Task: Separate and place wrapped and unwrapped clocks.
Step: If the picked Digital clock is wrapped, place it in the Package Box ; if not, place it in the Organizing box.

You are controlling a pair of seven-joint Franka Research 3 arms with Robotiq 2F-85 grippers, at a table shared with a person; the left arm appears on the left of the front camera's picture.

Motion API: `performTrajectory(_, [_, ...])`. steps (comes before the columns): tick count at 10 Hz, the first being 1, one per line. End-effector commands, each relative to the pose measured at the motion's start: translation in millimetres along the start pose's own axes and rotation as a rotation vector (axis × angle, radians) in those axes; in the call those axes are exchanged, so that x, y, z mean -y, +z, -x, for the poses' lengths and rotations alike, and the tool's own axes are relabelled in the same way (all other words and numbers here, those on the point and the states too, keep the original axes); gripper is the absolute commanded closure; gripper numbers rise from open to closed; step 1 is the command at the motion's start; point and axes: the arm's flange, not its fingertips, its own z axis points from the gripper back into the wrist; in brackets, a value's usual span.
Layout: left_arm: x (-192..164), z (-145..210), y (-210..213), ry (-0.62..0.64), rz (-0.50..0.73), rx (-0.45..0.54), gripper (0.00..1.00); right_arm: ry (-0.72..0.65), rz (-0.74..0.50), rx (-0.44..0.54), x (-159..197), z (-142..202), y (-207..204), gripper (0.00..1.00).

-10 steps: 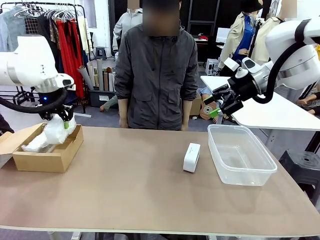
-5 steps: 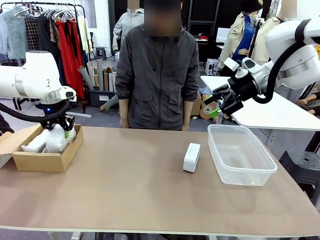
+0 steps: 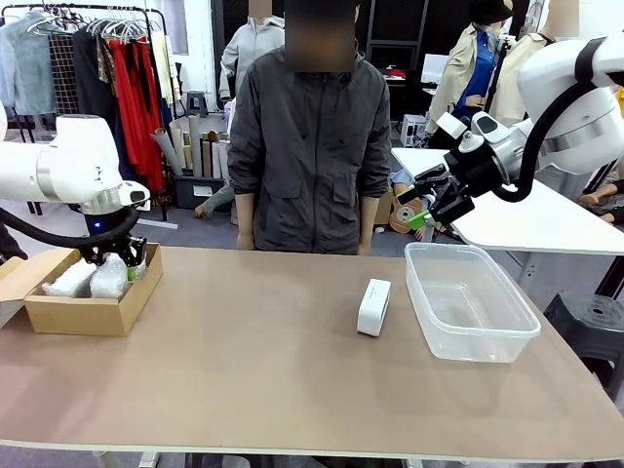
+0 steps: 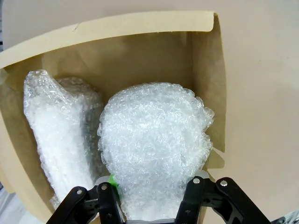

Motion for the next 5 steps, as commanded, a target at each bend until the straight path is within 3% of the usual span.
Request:
performTrajectory(1, [-2,-1,11,0.016,-0.013,0.006,0.14,0.006,-0.004,-0.005,-1,-1,1,0.00])
performTrajectory(2, [0,-1,15,0.018,-0.015,0.004,0.00,0.006,-0.004,-0.005,-1,-1,1,0.00])
performTrajectory(5, [8,3,29,0.008,-0.020,-0.027,0.00,0.006,-0.004,-0.005,-1,-1,1,0.00])
